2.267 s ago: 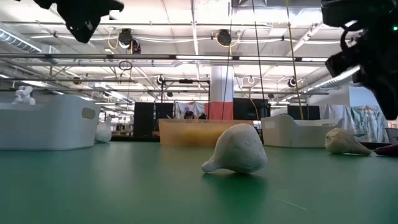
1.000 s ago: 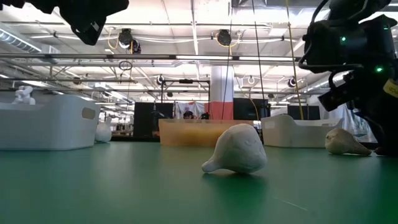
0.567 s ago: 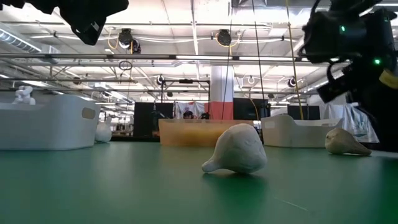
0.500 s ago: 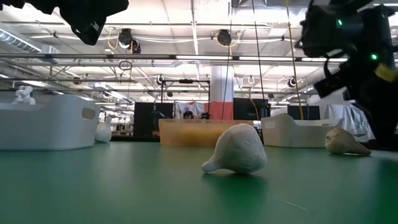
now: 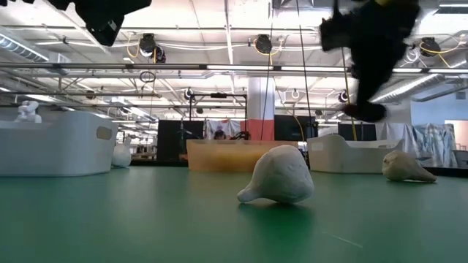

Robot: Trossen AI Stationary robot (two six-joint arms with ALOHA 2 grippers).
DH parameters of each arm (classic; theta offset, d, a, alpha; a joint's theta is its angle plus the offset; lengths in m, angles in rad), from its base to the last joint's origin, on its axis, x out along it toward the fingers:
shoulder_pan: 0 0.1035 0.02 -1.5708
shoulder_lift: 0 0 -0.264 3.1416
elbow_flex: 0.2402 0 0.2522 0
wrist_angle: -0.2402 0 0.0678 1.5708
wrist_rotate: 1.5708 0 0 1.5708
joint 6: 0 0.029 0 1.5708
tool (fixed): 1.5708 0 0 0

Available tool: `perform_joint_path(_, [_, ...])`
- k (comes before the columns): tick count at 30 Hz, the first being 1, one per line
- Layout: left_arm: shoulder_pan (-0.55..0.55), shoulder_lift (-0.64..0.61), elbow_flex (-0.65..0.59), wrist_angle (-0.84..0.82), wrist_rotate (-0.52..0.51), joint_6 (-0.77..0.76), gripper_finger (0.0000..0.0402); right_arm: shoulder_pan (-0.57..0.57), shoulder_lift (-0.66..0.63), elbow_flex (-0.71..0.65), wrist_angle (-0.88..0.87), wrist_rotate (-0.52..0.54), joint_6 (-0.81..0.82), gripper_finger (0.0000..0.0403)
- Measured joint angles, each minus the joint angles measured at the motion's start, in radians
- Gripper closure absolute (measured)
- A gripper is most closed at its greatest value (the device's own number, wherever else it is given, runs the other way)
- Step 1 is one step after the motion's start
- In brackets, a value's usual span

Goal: Sort produce into baskets
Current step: Put the eggplant into the left white bin

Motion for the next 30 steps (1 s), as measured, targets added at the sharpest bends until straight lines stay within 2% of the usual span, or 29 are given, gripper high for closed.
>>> perform_joint_path(5, [0.061,-0.156,0.001,-0.259,-0.034,-0.128,0.0240,-0.003,0.026,0.002,0.316,0.055,-0.117,0.0352])
perform_joint_path(11, [0.147,-0.282,0.001,-0.547,-0.044,-0.310,0.0240,-0.025,0.156,0.002,0.764,0.070,-0.299,0.0352])
perform_joint_path(17, [0.214,-0.337,0.001,-0.641,-0.060,-0.385,0.0240,-0.053,0.362,0.034,1.183,0.069,-0.422,0.0352])
perform_joint_path(21, [0.252,-0.346,0.001,-0.641,-0.076,-0.388,0.0240,-0.067,0.500,0.141,1.303,0.069,-0.467,0.0352])
perform_joint_path(27, [0.324,-0.348,0.001,-0.642,-0.159,-0.402,0.0240,-0.073,0.672,0.351,1.315,0.068,-0.530,0.0352])
perform_joint_path(30, [0.371,-0.348,0.001,-0.642,-0.167,-0.360,0.0240,-0.080,0.746,0.441,1.315,0.069,-0.538,0.0352])
